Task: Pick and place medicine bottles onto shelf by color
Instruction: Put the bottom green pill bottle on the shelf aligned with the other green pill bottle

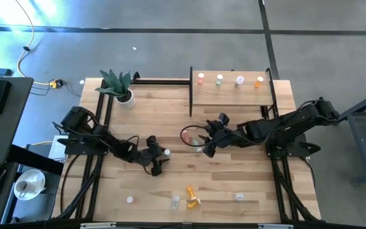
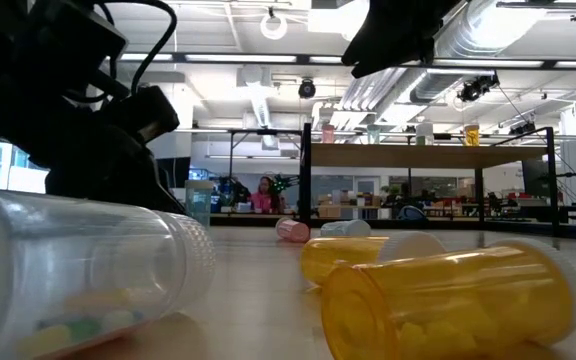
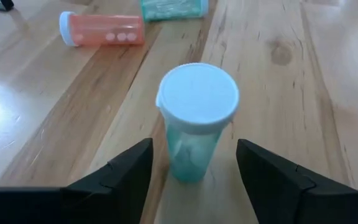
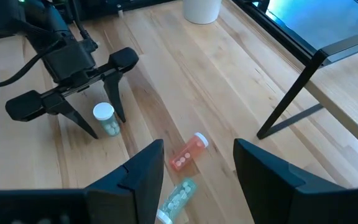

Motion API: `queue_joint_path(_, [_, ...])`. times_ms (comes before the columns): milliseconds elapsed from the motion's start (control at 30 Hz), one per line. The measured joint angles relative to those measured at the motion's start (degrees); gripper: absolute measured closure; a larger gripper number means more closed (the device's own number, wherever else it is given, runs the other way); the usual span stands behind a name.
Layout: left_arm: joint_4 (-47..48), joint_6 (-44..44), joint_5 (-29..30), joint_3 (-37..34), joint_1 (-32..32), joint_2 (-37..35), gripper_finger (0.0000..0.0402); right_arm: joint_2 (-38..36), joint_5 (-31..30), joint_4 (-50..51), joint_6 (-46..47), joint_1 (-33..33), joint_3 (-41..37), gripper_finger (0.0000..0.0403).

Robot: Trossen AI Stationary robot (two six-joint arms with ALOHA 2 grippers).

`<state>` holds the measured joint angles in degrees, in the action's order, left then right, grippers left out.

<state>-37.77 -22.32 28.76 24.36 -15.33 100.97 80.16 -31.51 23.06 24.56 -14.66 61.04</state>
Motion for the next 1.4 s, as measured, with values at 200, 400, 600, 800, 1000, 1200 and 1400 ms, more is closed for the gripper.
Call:
queue_joint_path(200, [0.03, 0.01, 0.10, 0.01, -0.02, 0.00, 0.0235, 0.02, 0.00, -0.01, 0.01, 0.00, 0.00, 0.0218])
queue_joint_path(400, [0.03, 0.01, 0.19, 0.00, -0.02, 0.00, 0.0287, 0.02, 0.00, 0.01, 0.02, 0.00, -0.02, 0.0218])
queue_joint_path(600, [0.01, -0.01, 0.19, 0.00, -0.02, 0.00, 0.0320, 0.02, 0.00, -0.01, 0.00, 0.00, -0.02, 0.0218])
queue_joint_path(800, [-0.33, -0.01, 0.19, 0.00, -0.02, -0.23, 0.0318, 0.02, 0.06, -0.17, 0.68, 0.00, -0.02, 0.0218])
queue_joint_path(1000, [-1.47, 4.00, -2.32, 2.53, 0.16, -2.16, 0.0316, 0.04, 2.09, -0.83, -0.04, 0.00, -0.02, 0.0218])
queue_joint_path(1200, [2.06, 8.73, -9.45, 7.91, 3.03, -3.39, 0.0316, 0.07, 10.39, -2.17, -5.54, 0.31, -0.04, 0.0218])
queue_joint_path(1400, [15.51, 12.63, -16.71, 17.15, 7.15, -3.39, 0.0316, 0.07, 12.04, -4.99, -11.88, 0.31, -0.04, 0.0217])
